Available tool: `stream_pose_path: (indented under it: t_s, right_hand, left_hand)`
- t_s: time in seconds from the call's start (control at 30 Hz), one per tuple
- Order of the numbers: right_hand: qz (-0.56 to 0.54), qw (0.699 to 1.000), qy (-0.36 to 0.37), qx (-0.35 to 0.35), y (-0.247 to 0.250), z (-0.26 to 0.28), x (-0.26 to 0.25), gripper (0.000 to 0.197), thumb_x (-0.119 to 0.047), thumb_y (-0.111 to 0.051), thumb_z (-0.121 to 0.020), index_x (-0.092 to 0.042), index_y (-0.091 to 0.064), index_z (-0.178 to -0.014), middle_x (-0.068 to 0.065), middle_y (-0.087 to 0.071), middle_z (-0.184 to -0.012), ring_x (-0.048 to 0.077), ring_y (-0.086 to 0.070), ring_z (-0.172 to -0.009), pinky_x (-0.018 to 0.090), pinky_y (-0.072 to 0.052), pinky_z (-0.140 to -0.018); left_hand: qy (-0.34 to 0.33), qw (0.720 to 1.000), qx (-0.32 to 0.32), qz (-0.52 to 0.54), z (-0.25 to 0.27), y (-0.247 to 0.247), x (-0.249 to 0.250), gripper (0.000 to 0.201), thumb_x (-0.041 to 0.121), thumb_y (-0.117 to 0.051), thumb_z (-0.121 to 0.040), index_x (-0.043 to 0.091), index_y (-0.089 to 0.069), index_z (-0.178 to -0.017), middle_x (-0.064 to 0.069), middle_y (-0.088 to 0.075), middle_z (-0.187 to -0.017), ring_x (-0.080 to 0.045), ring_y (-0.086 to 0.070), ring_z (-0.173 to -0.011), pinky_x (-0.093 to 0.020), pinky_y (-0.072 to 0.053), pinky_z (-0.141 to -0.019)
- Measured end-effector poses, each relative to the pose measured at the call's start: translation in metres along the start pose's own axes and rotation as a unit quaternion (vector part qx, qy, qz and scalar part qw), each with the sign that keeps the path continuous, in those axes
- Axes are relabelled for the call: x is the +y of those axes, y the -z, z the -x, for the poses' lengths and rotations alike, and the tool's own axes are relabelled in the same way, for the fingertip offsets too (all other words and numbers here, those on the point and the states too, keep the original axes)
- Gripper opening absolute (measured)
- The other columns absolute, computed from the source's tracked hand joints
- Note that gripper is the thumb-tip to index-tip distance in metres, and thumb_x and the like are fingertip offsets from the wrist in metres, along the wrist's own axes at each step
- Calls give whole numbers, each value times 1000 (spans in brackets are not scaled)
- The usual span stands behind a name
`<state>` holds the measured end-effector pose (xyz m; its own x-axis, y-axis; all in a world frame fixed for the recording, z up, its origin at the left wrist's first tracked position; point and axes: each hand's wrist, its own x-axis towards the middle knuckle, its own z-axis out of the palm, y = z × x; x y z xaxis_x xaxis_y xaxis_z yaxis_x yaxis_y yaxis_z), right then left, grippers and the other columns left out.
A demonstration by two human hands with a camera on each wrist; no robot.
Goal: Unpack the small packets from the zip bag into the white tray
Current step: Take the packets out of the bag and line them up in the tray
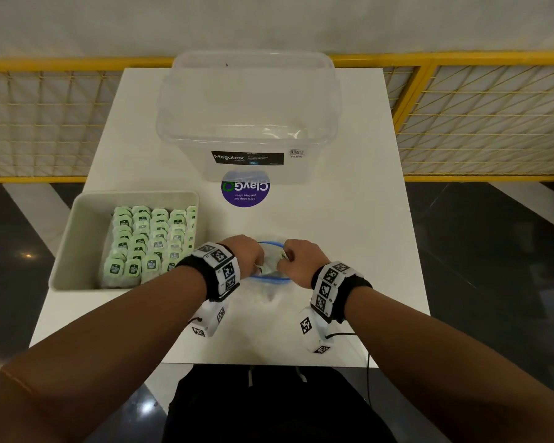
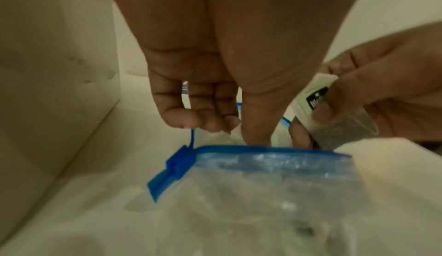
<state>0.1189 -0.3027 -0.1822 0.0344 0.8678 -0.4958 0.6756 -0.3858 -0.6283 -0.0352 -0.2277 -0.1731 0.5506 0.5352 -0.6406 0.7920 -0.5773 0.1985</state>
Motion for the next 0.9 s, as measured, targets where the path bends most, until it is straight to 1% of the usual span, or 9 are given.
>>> stream_pose_path:
  t_s: [0.1,0.17,0.23,0.37,0.47,0.63,0.73,0.8,0.9]
  right_hand:
    - [-43,998,21,46,1,-1,-1,28,-16,-60,-79,-20,-35,-66,-4,-43,-61,17,-38,-55,24,-30,-49]
    - [-84,994,37,64,3,-2,-3,21,-11,-56,-81,-19,-39,-72,0,-49,-65,22,-46,-58,26,-35,-51]
    - [-113,991,40,66,8,-3,-9,12,-9,-51,-85,-18,-43,-83,1,-50,-69,19,-43,-59,24,-34,-53]
    - [-140,988,47,39,18,-4,-22,17,-16,-56,-87,-18,-55,-104,-5,-55,-80,12,-50,-68,23,-36,-61]
    - [-108,989,89,42,21,-3,-29,17,-22,-67,-84,-14,-61,-98,-3,-60,-87,12,-53,-74,22,-39,-65]
    - [-98,985,109,89,22,-6,-42,22,-35,-70,-85,-14,-67,-90,-6,-62,-79,8,-54,-69,20,-38,-63]
    - [-87,984,116,106,20,-8,-54,20,-31,-72,-84,-13,-67,-92,-6,-63,-81,11,-55,-73,21,-38,-64]
    - [-83,983,122,110,17,-8,-64,18,-29,-73,-83,-13,-67,-91,-6,-62,-83,11,-54,-74,22,-37,-68]
    - [-98,983,109,108,13,-9,-80,15,-24,-75,-81,-16,-66,-89,-6,-61,-84,10,-53,-75,21,-38,-71]
  left_hand:
    - [-13,990,91,107,8,6,-8,17,25,-69,-85,19,-72,-101,-1,-70,-102,-20,-63,-97,-29,-48,-88]
    - [-15,970,155,186,14,9,-10,8,22,-71,-83,20,-72,-90,2,-72,-92,-15,-64,-87,-31,-51,-85]
    - [-14,945,200,258,18,13,-9,3,19,-71,-82,21,-71,-83,5,-71,-82,-11,-64,-76,-31,-53,-79]
    - [-21,909,230,348,25,23,-8,8,16,-67,-85,23,-67,-81,1,-70,-69,-10,-63,-60,-28,-55,-69]
    - [-32,877,232,419,31,30,-10,5,14,-64,-89,18,-65,-90,-5,-72,-77,-15,-68,-66,-28,-57,-69]
    - [-51,883,230,407,44,38,-21,15,31,-73,-83,26,-63,-94,8,-71,-83,-5,-65,-71,-18,-51,-71]
    - [-38,869,232,436,51,44,-31,24,46,-71,-81,29,-62,-96,9,-73,-82,-10,-68,-74,-26,-54,-75]
    - [-37,875,246,416,58,50,-40,22,37,-72,-80,30,-61,-97,10,-73,-81,-10,-66,-72,-29,-53,-76]
    - [-44,885,265,381,69,63,-53,25,17,-73,-80,28,-61,-99,12,-71,-79,-1,-57,-64,-20,-45,-72]
